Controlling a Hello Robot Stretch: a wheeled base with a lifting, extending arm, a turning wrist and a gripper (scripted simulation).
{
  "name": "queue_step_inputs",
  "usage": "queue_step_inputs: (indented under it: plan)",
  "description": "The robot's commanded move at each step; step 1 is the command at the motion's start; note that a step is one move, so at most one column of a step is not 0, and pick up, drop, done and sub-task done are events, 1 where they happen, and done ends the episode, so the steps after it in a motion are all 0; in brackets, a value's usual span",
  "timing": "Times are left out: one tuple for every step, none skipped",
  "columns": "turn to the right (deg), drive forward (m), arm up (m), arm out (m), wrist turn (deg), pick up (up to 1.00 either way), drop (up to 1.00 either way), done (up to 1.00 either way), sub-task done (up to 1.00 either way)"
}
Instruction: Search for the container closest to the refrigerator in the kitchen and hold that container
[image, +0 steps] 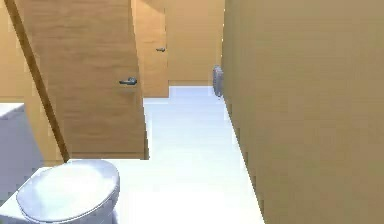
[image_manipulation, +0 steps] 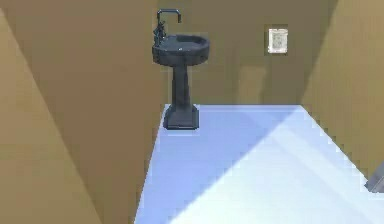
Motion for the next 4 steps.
queue_step_inputs:
  plan:
    - [0.0,1.00,0.00,0.00,0.0,0.00,0.00,0.00,0.00]
    - [0.0,1.00,0.00,0.00,0.0,0.00,0.00,0.00,0.00]
    - [3.0,0.00,0.00,0.00,0.0,0.00,0.00,0.00,0.00]
    - [0.0,0.05,0.00,0.00,0.0,0.00,0.00,0.00,0.00]
